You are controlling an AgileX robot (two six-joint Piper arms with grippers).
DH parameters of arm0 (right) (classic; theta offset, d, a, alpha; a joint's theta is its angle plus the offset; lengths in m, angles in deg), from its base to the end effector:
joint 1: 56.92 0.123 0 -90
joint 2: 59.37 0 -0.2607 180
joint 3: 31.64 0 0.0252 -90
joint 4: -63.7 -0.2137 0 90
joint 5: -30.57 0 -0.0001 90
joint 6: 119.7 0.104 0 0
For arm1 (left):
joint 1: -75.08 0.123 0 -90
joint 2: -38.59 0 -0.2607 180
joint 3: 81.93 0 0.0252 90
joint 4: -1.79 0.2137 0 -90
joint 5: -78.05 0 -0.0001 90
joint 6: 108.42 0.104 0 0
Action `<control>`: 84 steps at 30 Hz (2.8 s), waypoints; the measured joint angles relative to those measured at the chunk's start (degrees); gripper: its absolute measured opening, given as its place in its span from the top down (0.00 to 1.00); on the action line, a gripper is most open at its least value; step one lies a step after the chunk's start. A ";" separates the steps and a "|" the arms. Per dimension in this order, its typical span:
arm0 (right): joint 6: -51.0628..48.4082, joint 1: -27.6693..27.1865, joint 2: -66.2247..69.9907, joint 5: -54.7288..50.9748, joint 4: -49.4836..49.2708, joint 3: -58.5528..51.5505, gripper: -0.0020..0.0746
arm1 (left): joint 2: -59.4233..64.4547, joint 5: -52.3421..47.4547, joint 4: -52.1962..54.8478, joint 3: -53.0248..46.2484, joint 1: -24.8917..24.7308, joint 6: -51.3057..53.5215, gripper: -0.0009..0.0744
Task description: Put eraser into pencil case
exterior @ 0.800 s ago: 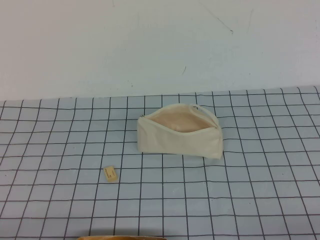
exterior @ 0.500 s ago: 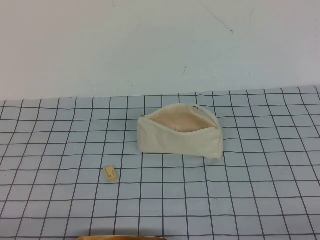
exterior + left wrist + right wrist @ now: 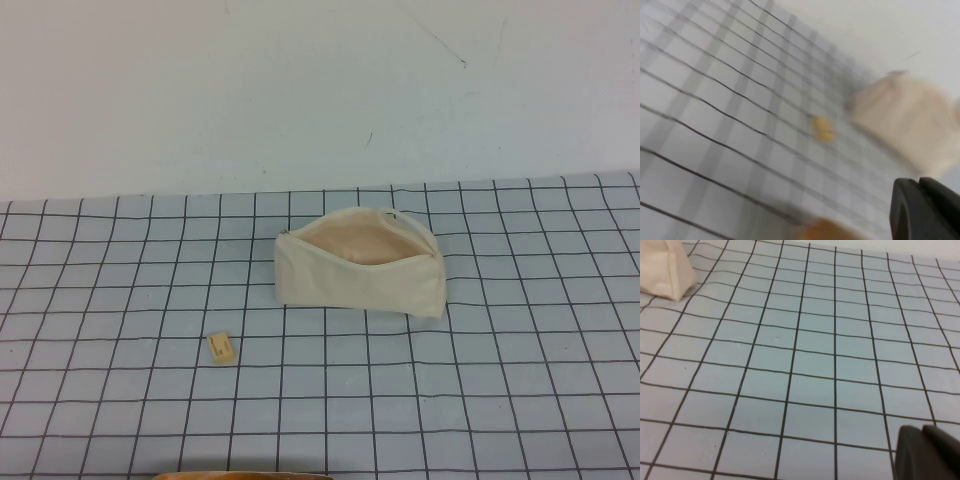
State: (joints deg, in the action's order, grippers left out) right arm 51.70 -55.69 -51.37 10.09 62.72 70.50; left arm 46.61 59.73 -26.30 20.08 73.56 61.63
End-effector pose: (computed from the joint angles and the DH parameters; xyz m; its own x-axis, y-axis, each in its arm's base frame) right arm 0.0529 0.0018 0.1705 -0.2751 -0.1396 -0.9512 -0.0646 0.9899 -0.1266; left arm 0.0533 -0.0169 0.1774 -0.2727 -0.5857 -0.7633 0.0092 0.7917 -0.6108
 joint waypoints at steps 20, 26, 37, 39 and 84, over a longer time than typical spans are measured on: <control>0.00 0.00 0.00 0.00 0.00 0.00 0.98 | 9.82 -4.95 -14.93 16.80 0.00 20.48 0.99; 0.00 0.00 0.00 0.00 0.00 0.00 0.98 | 30.93 -17.55 -6.64 32.10 0.00 34.31 0.99; 0.00 0.00 0.00 0.00 0.00 0.00 0.98 | 71.93 -26.78 6.47 59.12 -4.44 47.48 0.99; 0.00 0.00 0.00 0.00 0.00 0.00 0.98 | 76.77 -27.17 10.95 62.59 -7.89 44.37 0.99; 0.00 0.00 0.00 0.00 0.00 0.00 0.98 | 116.10 -19.35 33.76 78.07 -19.31 -12.72 0.50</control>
State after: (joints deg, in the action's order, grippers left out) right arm 51.70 -55.69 -51.37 10.09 62.72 70.50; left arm 162.71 40.38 7.46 98.15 54.25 48.92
